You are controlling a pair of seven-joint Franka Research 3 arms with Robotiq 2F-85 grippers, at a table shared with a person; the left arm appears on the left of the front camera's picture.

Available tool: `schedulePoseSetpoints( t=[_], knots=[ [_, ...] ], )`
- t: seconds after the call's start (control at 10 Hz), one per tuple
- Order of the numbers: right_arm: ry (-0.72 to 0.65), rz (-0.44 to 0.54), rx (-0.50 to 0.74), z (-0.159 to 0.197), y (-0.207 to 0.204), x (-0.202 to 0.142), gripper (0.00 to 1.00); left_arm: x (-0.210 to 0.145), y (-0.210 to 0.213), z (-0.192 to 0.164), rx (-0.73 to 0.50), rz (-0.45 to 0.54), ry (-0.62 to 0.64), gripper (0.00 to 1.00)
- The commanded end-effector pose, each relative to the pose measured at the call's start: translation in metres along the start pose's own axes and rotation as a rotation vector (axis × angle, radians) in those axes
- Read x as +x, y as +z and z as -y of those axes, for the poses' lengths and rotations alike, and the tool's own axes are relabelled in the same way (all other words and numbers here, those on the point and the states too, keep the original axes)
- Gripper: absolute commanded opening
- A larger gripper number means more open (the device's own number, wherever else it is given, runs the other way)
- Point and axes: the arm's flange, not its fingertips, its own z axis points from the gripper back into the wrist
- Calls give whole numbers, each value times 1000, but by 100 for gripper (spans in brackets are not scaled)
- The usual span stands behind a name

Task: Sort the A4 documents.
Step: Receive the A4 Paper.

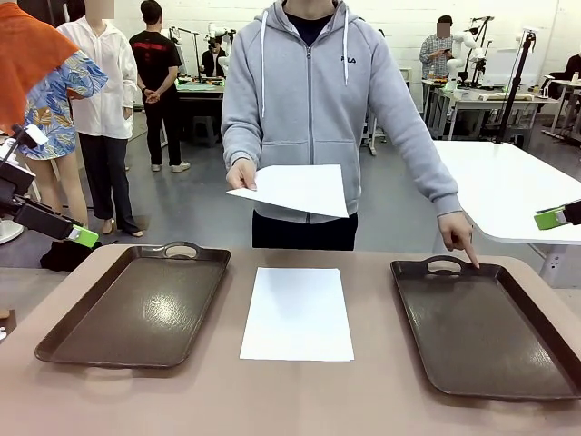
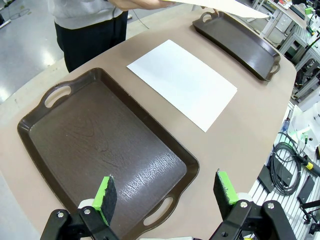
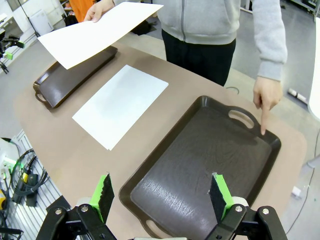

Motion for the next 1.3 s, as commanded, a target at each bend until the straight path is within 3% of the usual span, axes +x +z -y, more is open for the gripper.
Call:
schedulePoseSetpoints(
  t=[0.0, 0.5, 0.8, 1.2],
  knots=[
    [-49, 18, 49, 4, -7, 4, 100, -1, -1, -2, -12, 7, -3, 100],
    [-324, -7, 333, 40, -73, 73, 100, -1, -1, -2, -12, 7, -3, 100],
    [-459, -2, 343, 60, -149, 113, 100, -1, -1, -2, -12, 7, -3, 100],
    [-623, -28, 550, 75, -236, 132, 100, -1, -1, -2, -12, 7, -3, 100]
  ],
)
